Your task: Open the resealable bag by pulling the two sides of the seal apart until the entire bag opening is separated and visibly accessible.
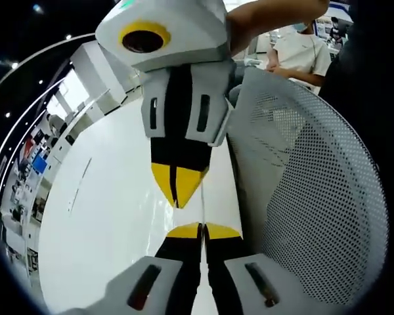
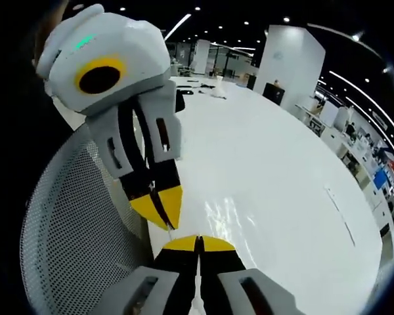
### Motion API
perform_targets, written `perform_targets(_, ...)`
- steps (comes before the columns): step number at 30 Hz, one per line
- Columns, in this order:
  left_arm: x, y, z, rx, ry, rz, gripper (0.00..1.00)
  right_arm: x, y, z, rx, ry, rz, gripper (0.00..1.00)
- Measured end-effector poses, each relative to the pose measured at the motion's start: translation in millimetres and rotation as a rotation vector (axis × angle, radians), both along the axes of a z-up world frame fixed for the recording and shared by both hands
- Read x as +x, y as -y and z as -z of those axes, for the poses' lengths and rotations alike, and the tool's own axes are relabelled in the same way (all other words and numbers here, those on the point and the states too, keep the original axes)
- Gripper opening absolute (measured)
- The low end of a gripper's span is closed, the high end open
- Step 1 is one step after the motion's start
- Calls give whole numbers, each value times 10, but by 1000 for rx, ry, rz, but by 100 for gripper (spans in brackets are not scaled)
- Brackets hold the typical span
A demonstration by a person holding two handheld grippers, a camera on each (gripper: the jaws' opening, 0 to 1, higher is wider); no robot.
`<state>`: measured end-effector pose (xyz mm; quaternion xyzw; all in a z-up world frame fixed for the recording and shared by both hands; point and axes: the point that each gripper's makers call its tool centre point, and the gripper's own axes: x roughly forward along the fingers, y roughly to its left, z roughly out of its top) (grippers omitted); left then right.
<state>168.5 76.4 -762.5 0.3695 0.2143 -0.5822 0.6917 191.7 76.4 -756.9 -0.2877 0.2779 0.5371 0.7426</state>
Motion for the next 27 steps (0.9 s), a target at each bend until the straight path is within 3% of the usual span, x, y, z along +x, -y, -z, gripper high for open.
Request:
perform_targets(9,-28,41,25,-4,-9,-4,0,175,59,-165,50,39,102,0)
perform_targets(17,-23,49,21,-18,-21,-14,0,365,112,-391,152,64,210,0)
perform_targets(21,18,44,-26,-55,-41,-58,0,459,149,-490,215,47,268,0)
perform_targets(27,58,40,-38,-71,-40,-83,0,554,184,-598,236,74,293,0)
